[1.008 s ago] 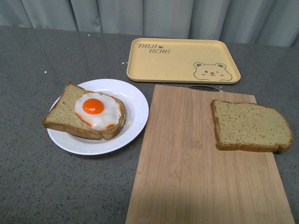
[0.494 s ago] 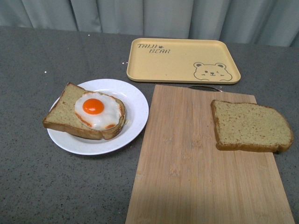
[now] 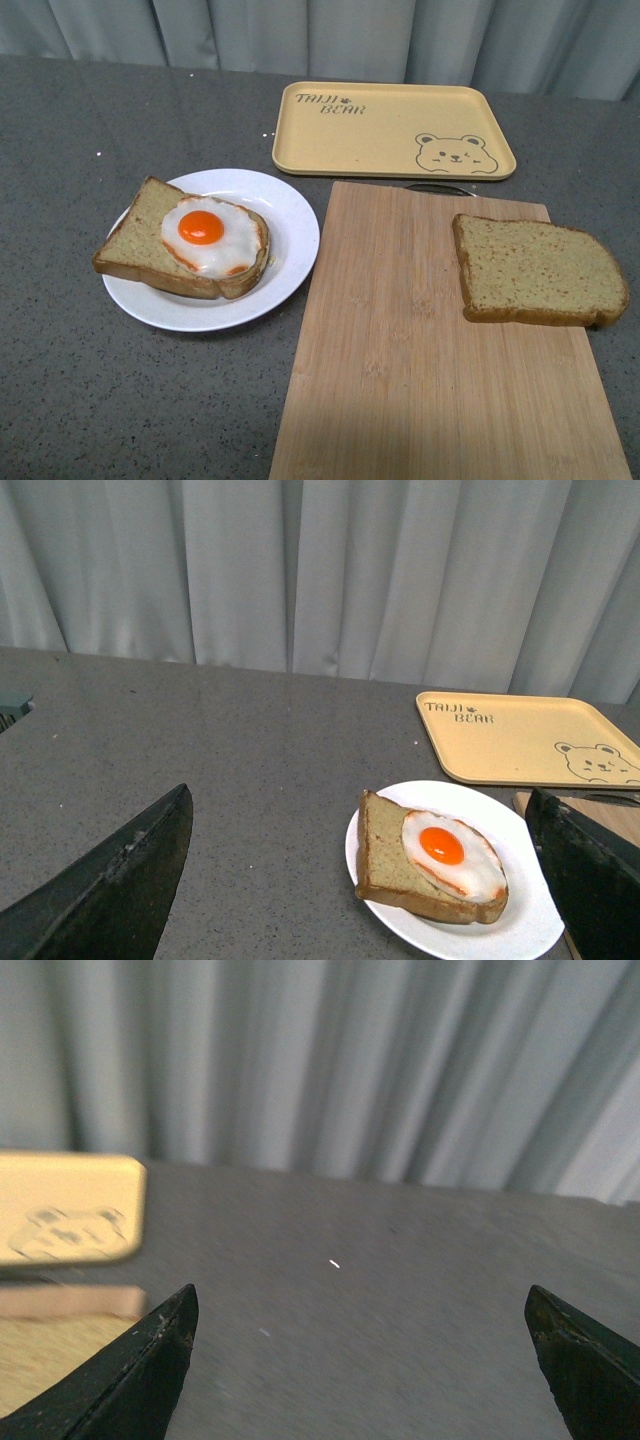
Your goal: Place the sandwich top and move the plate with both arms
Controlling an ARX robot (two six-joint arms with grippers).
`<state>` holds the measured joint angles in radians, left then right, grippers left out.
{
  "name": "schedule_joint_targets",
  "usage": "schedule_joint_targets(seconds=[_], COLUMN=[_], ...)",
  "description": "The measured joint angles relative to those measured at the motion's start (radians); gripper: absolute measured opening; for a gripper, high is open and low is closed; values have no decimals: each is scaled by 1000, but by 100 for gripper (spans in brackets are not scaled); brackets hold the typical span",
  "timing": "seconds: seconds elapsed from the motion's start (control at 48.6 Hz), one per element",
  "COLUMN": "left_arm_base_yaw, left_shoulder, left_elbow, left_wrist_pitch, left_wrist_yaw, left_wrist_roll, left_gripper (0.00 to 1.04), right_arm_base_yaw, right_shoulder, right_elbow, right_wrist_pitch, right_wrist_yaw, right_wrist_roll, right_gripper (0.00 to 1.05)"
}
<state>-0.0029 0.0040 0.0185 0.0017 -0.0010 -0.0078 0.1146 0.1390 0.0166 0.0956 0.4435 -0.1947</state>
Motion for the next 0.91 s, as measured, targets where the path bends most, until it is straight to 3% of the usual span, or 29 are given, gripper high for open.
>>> schedule_joint_targets(seconds=[0.062, 0.123, 0.37, 0.473, 0.72, 0.906], left_arm_base_yaw=[0, 0, 0, 0, 0, 0], left_shoulder=[0, 0, 0, 0, 0, 0], left_elbow=[0, 0, 0, 0, 0, 0], left_wrist_pitch=[0, 0, 0, 0, 0, 0], left_wrist_yaw=[2, 0, 1, 1, 1, 1], left_wrist_roll=[0, 0, 0, 0, 0, 0], left_gripper=[98, 98, 98, 98, 98, 98], right_arm_base_yaw=[-24, -64, -227, -280, -339, -367], right_shoulder=[89, 190, 719, 970, 1296, 1505], right_elbow=[2, 3, 138, 236, 426, 567], right_wrist_pitch=[13, 65, 332, 326, 175, 59], right_wrist_yaw=[18, -30, -333, -461, -597, -780], right_wrist_roll=[-33, -47, -18, 35, 127, 168], right_gripper=[95, 95, 95, 95, 95, 95])
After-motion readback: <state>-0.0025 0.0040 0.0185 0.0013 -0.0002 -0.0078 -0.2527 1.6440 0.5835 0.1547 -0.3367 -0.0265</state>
